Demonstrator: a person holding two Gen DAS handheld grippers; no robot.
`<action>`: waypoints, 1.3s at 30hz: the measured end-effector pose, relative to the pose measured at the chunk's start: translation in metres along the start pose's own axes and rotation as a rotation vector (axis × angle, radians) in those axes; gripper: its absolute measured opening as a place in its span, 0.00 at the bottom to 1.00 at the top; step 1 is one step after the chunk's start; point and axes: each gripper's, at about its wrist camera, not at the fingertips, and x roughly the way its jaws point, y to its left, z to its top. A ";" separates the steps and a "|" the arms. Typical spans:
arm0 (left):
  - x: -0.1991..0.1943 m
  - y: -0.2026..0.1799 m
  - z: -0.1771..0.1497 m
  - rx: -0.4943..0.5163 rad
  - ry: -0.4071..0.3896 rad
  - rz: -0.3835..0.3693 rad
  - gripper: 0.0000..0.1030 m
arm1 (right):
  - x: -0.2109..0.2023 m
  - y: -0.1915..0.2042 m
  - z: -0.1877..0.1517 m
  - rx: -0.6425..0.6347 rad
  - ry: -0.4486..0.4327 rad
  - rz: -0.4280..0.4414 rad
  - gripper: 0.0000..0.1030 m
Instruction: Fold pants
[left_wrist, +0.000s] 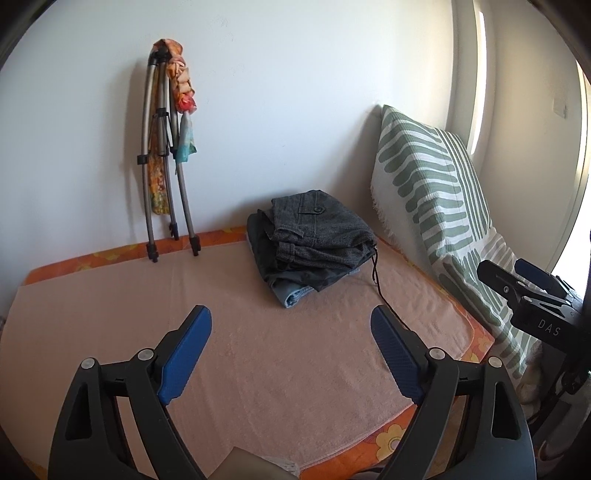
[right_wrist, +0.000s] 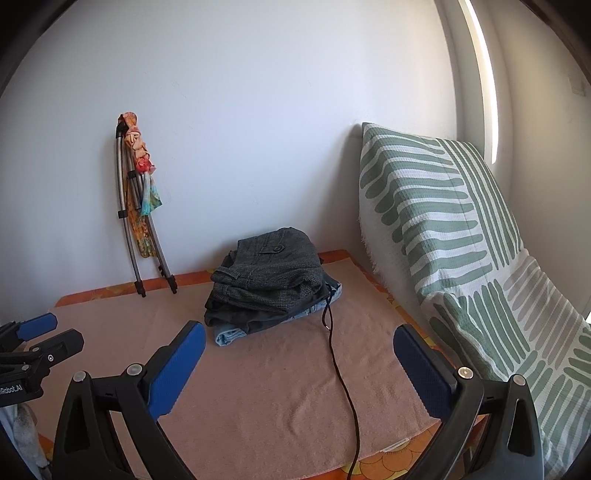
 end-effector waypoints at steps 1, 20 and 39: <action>-0.001 0.000 0.000 0.001 -0.003 0.001 0.86 | -0.001 0.000 0.000 0.000 0.000 -0.001 1.00; -0.010 -0.004 -0.003 0.005 -0.005 -0.004 0.86 | -0.011 -0.001 -0.003 0.010 -0.009 0.001 1.00; -0.010 -0.004 -0.006 0.010 -0.004 -0.006 0.86 | -0.013 0.002 -0.004 0.013 -0.010 0.003 1.00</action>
